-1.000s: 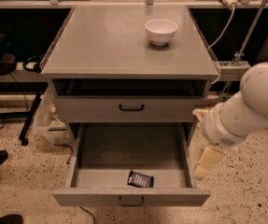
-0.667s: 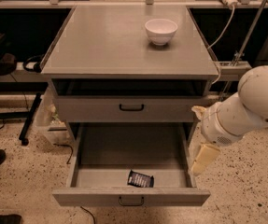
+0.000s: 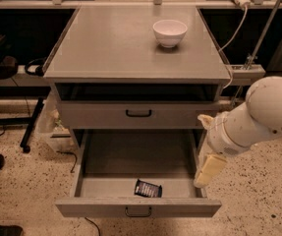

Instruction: Pick rxbar blueberry from middle drawer and place on counter

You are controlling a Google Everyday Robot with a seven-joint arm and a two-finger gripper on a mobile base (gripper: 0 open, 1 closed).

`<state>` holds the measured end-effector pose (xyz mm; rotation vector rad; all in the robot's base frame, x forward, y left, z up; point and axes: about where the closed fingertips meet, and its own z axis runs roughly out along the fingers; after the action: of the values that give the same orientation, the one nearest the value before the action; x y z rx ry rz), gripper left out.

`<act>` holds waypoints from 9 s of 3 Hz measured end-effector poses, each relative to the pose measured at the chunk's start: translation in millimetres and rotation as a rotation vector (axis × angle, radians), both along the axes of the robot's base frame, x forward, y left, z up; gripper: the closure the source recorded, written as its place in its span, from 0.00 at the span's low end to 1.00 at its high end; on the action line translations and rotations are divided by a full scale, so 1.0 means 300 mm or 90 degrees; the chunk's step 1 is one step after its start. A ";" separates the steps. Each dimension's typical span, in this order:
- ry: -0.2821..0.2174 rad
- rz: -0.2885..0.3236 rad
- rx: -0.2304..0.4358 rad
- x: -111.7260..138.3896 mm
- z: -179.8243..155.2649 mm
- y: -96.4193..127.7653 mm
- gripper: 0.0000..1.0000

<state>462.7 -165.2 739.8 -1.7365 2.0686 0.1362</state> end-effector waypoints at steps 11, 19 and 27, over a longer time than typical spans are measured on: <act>0.019 0.031 0.088 0.288 -0.935 0.329 0.92; 0.110 0.010 0.149 0.302 -1.273 0.433 0.14; -0.181 0.130 0.265 0.124 -0.734 0.317 1.00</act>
Offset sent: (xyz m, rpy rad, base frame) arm 0.0398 0.0772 -0.1551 0.1222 -0.0095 0.0758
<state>500.0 -70.1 519.5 -1.5942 1.5301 0.3350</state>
